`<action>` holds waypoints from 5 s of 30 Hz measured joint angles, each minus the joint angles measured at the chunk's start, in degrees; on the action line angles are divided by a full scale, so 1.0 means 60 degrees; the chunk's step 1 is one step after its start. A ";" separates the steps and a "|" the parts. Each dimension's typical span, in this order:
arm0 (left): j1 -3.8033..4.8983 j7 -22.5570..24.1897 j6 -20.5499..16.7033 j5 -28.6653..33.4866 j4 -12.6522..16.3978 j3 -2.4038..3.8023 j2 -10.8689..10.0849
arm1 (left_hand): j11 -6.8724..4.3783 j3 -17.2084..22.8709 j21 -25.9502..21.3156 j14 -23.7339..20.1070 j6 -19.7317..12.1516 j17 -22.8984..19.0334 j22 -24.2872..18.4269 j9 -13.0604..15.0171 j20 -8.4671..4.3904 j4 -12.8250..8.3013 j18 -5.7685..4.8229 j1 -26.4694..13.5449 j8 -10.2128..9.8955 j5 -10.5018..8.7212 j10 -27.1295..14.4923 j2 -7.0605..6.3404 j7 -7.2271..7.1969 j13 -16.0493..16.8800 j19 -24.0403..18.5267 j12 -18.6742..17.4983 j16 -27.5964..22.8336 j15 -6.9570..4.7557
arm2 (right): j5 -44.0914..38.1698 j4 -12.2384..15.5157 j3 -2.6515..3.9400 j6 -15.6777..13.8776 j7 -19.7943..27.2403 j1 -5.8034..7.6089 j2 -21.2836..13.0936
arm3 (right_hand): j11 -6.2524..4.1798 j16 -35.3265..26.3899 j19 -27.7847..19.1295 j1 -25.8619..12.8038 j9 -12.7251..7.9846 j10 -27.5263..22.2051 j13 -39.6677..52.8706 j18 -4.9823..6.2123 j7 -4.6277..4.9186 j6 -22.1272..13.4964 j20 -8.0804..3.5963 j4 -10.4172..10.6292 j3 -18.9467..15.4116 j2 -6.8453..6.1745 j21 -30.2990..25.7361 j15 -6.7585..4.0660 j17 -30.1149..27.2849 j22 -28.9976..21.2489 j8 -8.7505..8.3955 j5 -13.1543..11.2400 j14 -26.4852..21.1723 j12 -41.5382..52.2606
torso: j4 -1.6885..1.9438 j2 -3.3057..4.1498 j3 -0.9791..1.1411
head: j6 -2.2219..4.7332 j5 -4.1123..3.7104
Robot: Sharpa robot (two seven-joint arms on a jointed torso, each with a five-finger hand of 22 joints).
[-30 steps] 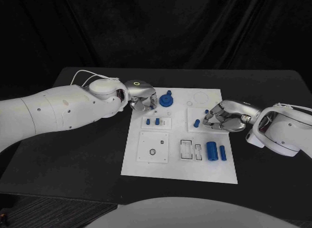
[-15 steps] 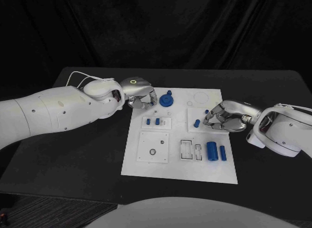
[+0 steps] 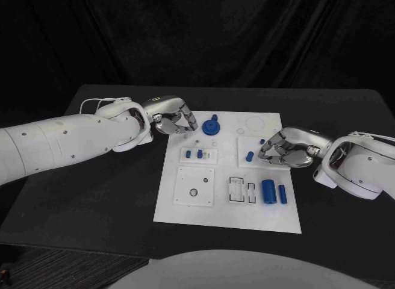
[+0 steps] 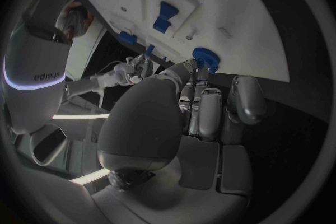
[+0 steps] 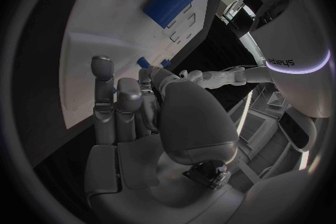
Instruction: Assemble the parts on the task board
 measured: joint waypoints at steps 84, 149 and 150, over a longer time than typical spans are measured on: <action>-0.0166 0.0859 -0.0528 0.1252 0.0596 -0.0001 -0.0318 | -0.0126 -0.0907 0.0365 0.0622 -0.0921 0.0921 -0.0001 -0.0320 -0.0063 0.0730 0.0001 0.0468 0.0185 0.0115 0.0565 0.0057 -0.0068 1.0533 -0.0092 1.1309 0.1274 -0.0064 | -0.0402 -0.0400 0.0008 -0.1500 -0.0187 0.2011 0.0826 | -0.0140 0.1070 0.1079 -0.0063 -0.0031 0.0890 0.0519 -0.0164 -0.0070 -0.0066 -0.0122 0.0094 -0.0491 -0.0467 0.3126 -0.0123 0.1174 -0.0007 -0.0106 -0.1071 0.0362 0.0375 | 0.0056 -0.0021 -0.0041 | 0.0000 -0.0241; 0.0738 0.1078 -0.1256 0.0709 0.1709 -0.0006 -0.2094 | 0.0074 -0.3014 -0.9815 -0.5738 -0.2249 -0.8243 -0.3481 -0.0459 0.1339 0.2331 0.0676 -0.1041 -0.0174 0.0063 -0.4563 0.0541 -0.0137 -0.0111 -0.5003 0.0900 -1.1774 0.1218 | -0.2349 -0.2249 0.0002 -0.0579 -0.2862 0.0935 0.3009 | 0.0018 0.1461 0.1077 -0.0595 0.0090 0.0801 0.0465 -0.0304 0.0099 -0.0677 -0.0054 0.0238 -0.0976 -0.0641 0.3354 -0.0085 0.1472 -0.0004 -0.0052 -0.0357 0.0391 0.0233 | 0.0481 0.0277 -0.0317 | 0.0000 -0.0944; 0.0738 0.1077 -0.1249 0.0709 0.1711 -0.0006 -0.2094 | 0.0073 -0.3014 -0.9815 -0.5723 -0.2249 -0.8243 -0.3481 -0.0459 0.1353 0.2331 0.0676 -0.1041 -0.0174 0.0063 -0.4563 0.0541 -0.0137 -0.0111 -0.4989 0.0900 -1.1771 0.1233 | -0.2372 -0.2274 0.0002 -0.0579 -0.2893 0.0917 0.3036 | 0.0018 0.1461 0.1073 -0.0595 0.0102 0.0801 0.0455 -0.0305 0.0117 -0.0737 -0.0050 0.0237 -0.0976 -0.0641 0.3320 -0.0085 0.1459 -0.0004 -0.0016 -0.0357 0.0392 0.0233 | 0.0481 0.0276 -0.0317 | 0.0000 -0.0944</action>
